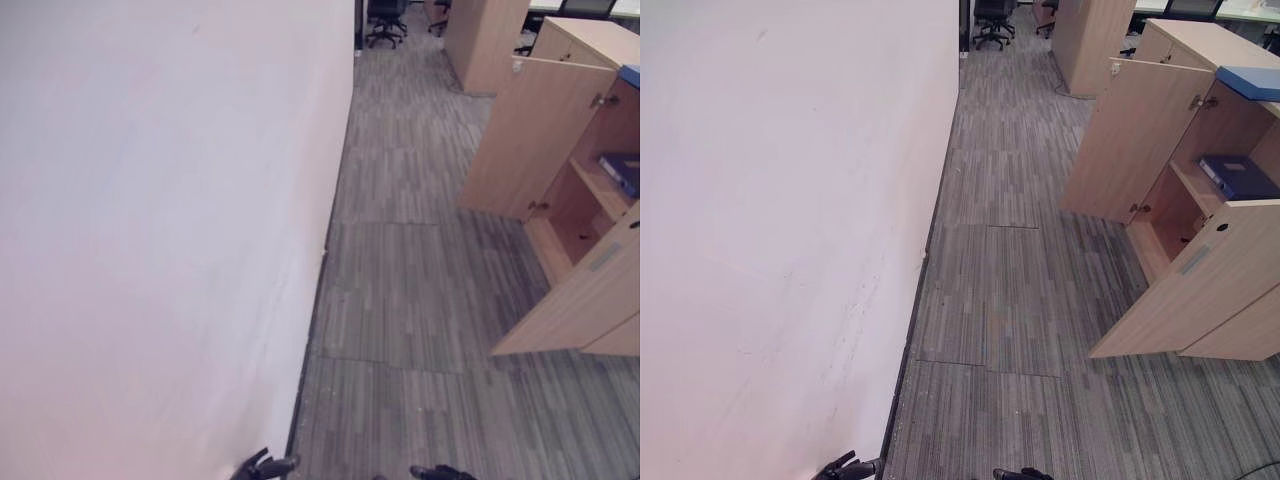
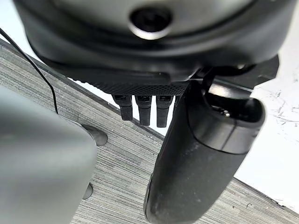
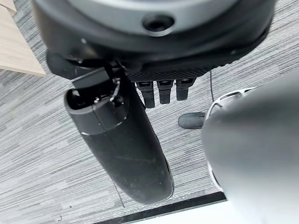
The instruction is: Put the empty folder in the office cabinet
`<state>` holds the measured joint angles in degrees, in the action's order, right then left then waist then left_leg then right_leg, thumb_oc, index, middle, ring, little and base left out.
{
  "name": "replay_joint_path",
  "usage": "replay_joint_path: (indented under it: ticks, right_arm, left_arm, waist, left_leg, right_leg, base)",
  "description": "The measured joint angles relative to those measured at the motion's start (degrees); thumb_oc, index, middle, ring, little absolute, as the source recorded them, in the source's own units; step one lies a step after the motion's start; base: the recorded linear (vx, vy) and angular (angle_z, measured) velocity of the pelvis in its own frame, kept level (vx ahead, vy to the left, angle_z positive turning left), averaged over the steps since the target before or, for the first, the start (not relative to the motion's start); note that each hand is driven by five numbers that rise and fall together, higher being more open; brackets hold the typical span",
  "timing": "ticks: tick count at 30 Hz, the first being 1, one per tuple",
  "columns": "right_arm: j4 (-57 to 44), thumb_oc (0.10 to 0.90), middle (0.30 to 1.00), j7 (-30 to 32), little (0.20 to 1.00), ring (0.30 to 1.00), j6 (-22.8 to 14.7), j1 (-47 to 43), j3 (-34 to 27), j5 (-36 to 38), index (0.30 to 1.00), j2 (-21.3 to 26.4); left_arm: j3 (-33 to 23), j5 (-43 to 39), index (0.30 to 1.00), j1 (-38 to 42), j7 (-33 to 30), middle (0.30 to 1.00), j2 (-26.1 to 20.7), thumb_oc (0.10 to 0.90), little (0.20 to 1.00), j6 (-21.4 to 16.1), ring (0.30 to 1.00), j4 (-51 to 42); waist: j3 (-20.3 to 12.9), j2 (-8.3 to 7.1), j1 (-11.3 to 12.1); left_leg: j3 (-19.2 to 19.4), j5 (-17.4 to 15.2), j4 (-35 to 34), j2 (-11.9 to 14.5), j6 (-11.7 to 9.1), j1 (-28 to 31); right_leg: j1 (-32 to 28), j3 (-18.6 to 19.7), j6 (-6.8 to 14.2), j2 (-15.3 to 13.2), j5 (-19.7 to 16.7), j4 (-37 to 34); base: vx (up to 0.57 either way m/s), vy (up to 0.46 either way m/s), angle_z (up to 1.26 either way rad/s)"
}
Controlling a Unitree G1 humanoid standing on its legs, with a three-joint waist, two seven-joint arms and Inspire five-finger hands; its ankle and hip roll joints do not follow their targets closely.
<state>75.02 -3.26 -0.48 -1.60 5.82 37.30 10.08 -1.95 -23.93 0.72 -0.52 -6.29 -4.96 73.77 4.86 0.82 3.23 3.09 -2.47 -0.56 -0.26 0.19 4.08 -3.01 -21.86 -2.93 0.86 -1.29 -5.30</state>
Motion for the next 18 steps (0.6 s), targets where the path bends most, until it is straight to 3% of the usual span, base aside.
replay_joint_path:
  ticks: [12, 16, 17, 18]
  right_arm:
    - [2.45, 0.8, 0.9, 0.37, 0.9, 0.9, 1.64, -1.12, 0.15, -5.71, 0.9, 0.83]
    - [2.41, 0.8, 0.9, 0.31, 0.9, 0.9, 1.97, -1.64, 0.19, -7.87, 0.9, 1.02]
    - [2.51, 0.8, 0.9, 0.29, 0.9, 0.9, 2.03, -2.32, 0.2, -8.05, 0.9, 1.02]
    - [3.06, 0.8, 0.9, 0.27, 0.9, 0.9, 2.05, -2.84, 0.2, -8.06, 0.9, 1.01]
  left_arm:
    - [0.17, 2.0, 0.9, 0.46, -0.02, 0.9, -0.08, 0.8, 0.9, 0.89, 0.9, 0.0]
    - [0.44, 2.34, 0.9, 1.72, 0.51, 0.9, -0.61, 0.8, 0.9, 1.42, 0.9, 0.23]
    - [0.42, 2.18, 0.9, 3.27, 1.7, 0.9, -1.13, 0.8, 0.9, 1.62, 0.9, 0.41]
    - [0.0, 2.02, 0.9, 3.85, 2.18, 0.9, -1.23, 0.8, 0.9, 2.09, 0.9, 0.41]
  waist:
    - [0.02, 0.1, 0.12]
    - [1.31, -0.58, 0.15]
    - [2.76, -1.47, 0.41]
    - [3.29, -1.83, 0.68]
  left_leg:
    - [-0.45, -0.24, 0.67, -0.02, -0.51, -0.92]
    - [-1.91, -1.17, 7.54, -0.85, -2.16, -4.53]
    - [-2.01, -0.53, 16.48, -1.9, -3.3, -9.12]
    - [-1.92, 0.14, 19.68, -2.24, -4.39, -10.71]
  right_leg:
    - [0.02, -0.66, -0.71, -0.16, 0.71, -0.01]
    - [0.11, -1.11, -1.67, -1.2, 0.85, 0.4]
    - [0.55, -1.21, -1.55, -2.43, 1.32, 1.06]
    - [0.5, -1.18, -1.57, -2.93, 1.3, 1.12]
  base:
    - [0.02, -0.066, 0.04]
    - [-0.02, -0.074, 0.1]
    - [0.0, -0.065, 0.14]
    - [0.04, -0.039, 0.09]
